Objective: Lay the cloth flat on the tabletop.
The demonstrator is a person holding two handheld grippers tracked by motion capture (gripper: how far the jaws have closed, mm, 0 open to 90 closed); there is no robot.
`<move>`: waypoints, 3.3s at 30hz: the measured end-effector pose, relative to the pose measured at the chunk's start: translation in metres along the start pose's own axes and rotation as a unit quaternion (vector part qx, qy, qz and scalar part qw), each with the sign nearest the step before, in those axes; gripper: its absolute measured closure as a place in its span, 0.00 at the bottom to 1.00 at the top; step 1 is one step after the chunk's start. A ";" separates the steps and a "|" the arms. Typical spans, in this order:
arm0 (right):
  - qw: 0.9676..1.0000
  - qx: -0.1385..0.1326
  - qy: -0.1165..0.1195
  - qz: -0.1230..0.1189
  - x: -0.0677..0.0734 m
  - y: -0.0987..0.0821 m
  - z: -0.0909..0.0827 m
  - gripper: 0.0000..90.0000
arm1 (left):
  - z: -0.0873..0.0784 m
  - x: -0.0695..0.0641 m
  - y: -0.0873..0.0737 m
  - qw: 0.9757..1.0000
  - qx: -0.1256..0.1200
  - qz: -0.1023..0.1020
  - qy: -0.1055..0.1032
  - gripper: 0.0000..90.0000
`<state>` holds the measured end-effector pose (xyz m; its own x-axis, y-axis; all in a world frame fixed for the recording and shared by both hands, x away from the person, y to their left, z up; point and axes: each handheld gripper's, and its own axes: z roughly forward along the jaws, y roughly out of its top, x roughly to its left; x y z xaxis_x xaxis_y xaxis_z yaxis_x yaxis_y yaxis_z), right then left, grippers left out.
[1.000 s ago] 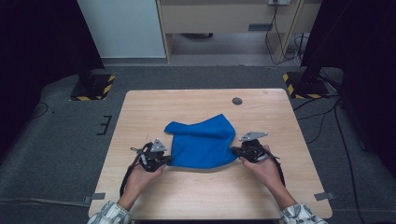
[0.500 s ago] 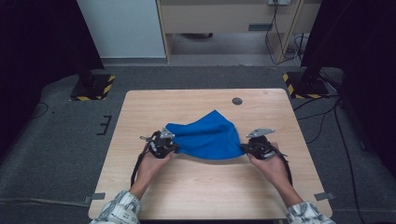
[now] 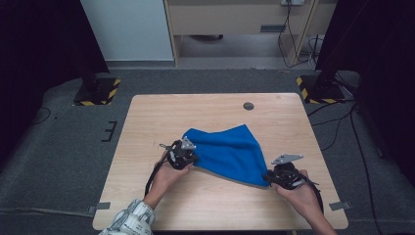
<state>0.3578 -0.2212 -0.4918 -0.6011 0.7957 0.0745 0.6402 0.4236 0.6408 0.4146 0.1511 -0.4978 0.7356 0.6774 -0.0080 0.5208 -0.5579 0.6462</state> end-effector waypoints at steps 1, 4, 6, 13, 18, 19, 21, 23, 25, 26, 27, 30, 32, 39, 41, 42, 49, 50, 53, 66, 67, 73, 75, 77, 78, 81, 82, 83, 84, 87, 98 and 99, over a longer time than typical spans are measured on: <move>1.000 -0.006 0.001 -0.002 0.000 0.002 -0.002 0.69 | -0.004 0.002 -0.005 1.000 -0.001 -0.004 0.000 0.99; 0.999 -0.037 -0.005 -0.010 -0.004 0.013 -0.009 0.58 | -0.011 0.005 -0.015 1.000 0.000 -0.008 -0.004 0.99; 0.998 -0.057 -0.013 -0.016 -0.009 0.023 -0.007 0.53 | -0.013 0.003 -0.020 1.000 0.006 -0.005 -0.005 0.98; 0.995 -0.090 -0.036 -0.004 -0.037 0.064 0.036 0.52 | -0.025 0.004 -0.034 1.000 -0.007 -0.013 0.005 0.98; 0.995 -0.090 -0.036 0.002 -0.049 0.088 0.064 0.49 | -0.026 0.007 -0.039 1.000 -0.009 -0.023 0.002 0.98; 0.995 -0.091 -0.036 0.008 -0.051 0.092 0.069 0.49 | -0.026 0.007 -0.039 1.000 -0.010 -0.023 0.002 0.98; 0.995 -0.093 -0.035 0.011 -0.054 0.098 0.078 0.48 | -0.026 0.006 -0.039 1.000 -0.011 -0.023 0.001 0.98; 0.995 -0.095 -0.031 0.012 -0.058 0.103 0.086 0.49 | -0.026 0.006 -0.039 1.000 -0.011 -0.023 0.000 0.98; 0.995 -0.095 -0.032 0.015 -0.060 0.107 0.092 0.48 | -0.026 0.006 -0.040 1.000 -0.010 -0.025 0.000 0.98; 0.995 -0.093 -0.027 0.015 -0.062 0.108 0.096 0.48 | -0.026 0.006 -0.040 1.000 -0.009 -0.025 -0.001 0.98; 0.996 -0.089 -0.027 0.016 -0.063 0.110 0.100 0.48 | -0.026 0.006 -0.040 1.000 -0.008 -0.025 -0.001 0.98; 0.996 -0.084 -0.036 0.016 -0.065 0.113 0.110 0.50 | -0.025 0.004 -0.041 1.000 -0.007 -0.024 -0.003 0.98; 0.996 -0.080 -0.034 0.018 -0.067 0.115 0.117 0.51 | -0.024 0.002 -0.041 1.000 -0.005 -0.023 -0.004 0.98; 0.997 -0.068 -0.036 0.024 -0.075 0.120 0.134 0.55 | -0.021 0.003 -0.043 1.000 -0.003 -0.028 -0.003 0.98; 0.997 -0.069 -0.035 0.031 -0.077 0.121 0.137 0.55 | -0.021 0.003 -0.044 1.000 -0.002 -0.028 -0.004 0.98; 0.996 -0.069 -0.033 0.034 -0.077 0.121 0.138 0.55 | -0.020 0.003 -0.044 1.000 -0.002 -0.028 -0.004 0.98; 0.997 -0.058 -0.035 0.025 -0.077 0.120 0.146 0.62 | -0.019 0.002 -0.044 1.000 0.000 -0.026 -0.005 0.98; 0.997 -0.059 -0.035 0.024 -0.078 0.120 0.146 0.64 | -0.019 0.002 -0.044 1.000 0.000 -0.027 -0.005 0.98; 0.997 -0.061 -0.039 0.024 -0.079 0.120 0.146 0.75 | -0.019 0.002 -0.045 1.000 0.002 -0.026 -0.005 0.98; 0.997 -0.052 -0.056 0.020 -0.086 0.118 0.140 0.99 | -0.023 -0.002 -0.047 1.000 0.003 -0.022 -0.008 0.98; 0.996 -0.051 -0.063 0.029 -0.090 0.117 0.139 0.99 | -0.024 -0.003 -0.048 1.000 0.004 -0.023 -0.008 0.98; 0.994 -0.049 -0.082 0.051 -0.103 0.113 0.134 0.99 | -0.023 -0.010 -0.051 1.000 0.016 -0.019 -0.007 0.98; 0.994 -0.049 -0.082 0.050 -0.103 0.113 0.134 0.99 | -0.024 -0.013 -0.052 1.000 0.019 -0.018 -0.006 0.98; 0.994 -0.049 -0.082 0.050 -0.103 0.113 0.135 0.99 | -0.025 -0.016 -0.054 1.000 0.021 -0.018 -0.005 0.98; 0.994 -0.049 -0.081 0.050 -0.102 0.113 0.135 0.99 | -0.026 -0.018 -0.056 1.000 0.023 -0.017 -0.005 0.98; 0.995 -0.044 -0.080 0.042 -0.100 0.113 0.134 0.99 | -0.028 -0.022 -0.057 1.000 0.026 -0.016 -0.008 0.98; 0.995 -0.043 -0.078 0.039 -0.099 0.113 0.133 0.99 | -0.029 -0.025 -0.058 0.999 0.025 -0.018 -0.008 0.98; 0.995 -0.041 -0.078 0.035 -0.098 0.113 0.132 0.99 | -0.030 -0.028 -0.059 0.999 0.027 -0.015 -0.009 0.98; 0.996 -0.040 -0.077 0.029 -0.098 0.113 0.132 0.99 | -0.030 -0.030 -0.059 0.999 0.029 -0.014 -0.008 0.98; 0.996 -0.037 -0.078 0.028 -0.099 0.112 0.131 0.99 | -0.032 -0.039 -0.059 0.999 0.036 -0.013 -0.011 0.98; 0.994 -0.055 -0.080 0.042 -0.097 0.114 0.126 0.67 | -0.034 -0.047 -0.062 1.000 0.023 -0.008 0.013 0.68; 0.994 -0.059 -0.080 0.041 -0.095 0.114 0.124 0.63 | -0.036 -0.045 -0.061 1.000 0.014 -0.009 0.024 0.63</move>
<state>0.5478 -0.1950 -0.5205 -0.4593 0.8882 0.0133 0.6174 0.3084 0.7236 0.3341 0.1713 -0.5096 0.7042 0.7098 0.0180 0.5467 -0.5582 0.6241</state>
